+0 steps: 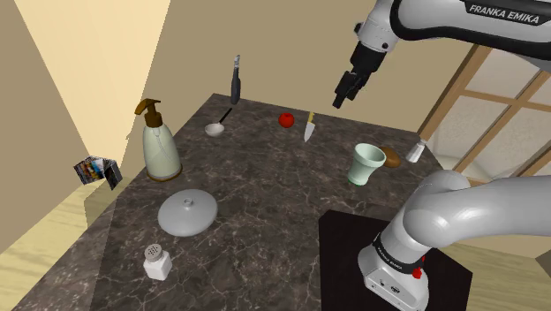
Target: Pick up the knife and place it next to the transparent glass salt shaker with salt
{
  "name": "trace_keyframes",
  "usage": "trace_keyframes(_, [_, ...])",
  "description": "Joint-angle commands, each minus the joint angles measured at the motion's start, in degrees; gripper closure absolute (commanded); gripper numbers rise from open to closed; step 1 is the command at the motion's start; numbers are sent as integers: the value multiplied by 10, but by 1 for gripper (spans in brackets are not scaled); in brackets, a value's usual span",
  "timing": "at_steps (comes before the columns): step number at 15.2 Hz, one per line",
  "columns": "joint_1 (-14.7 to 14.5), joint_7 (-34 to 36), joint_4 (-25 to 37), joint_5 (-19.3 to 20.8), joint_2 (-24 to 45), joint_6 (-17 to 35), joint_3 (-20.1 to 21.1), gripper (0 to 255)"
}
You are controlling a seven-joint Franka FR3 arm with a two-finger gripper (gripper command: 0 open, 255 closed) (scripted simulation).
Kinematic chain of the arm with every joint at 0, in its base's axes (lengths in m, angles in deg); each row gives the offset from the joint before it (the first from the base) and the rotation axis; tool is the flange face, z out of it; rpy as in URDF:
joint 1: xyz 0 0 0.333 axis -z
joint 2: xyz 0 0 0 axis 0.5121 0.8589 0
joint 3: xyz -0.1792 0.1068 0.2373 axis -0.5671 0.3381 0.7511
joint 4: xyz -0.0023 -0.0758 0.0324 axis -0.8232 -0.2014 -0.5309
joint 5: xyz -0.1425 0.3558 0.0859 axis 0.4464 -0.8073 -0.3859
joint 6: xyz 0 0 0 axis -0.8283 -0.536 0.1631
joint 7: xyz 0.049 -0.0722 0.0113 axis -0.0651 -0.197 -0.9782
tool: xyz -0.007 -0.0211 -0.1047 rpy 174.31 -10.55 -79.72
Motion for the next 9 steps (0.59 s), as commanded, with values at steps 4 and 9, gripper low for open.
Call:
trace_keyframes(4, [11, 8, 5, 5, 54, 45, -13, 0])
trace_keyframes(9, [28, 19, 27, 9, 148, 112, -35, 0])
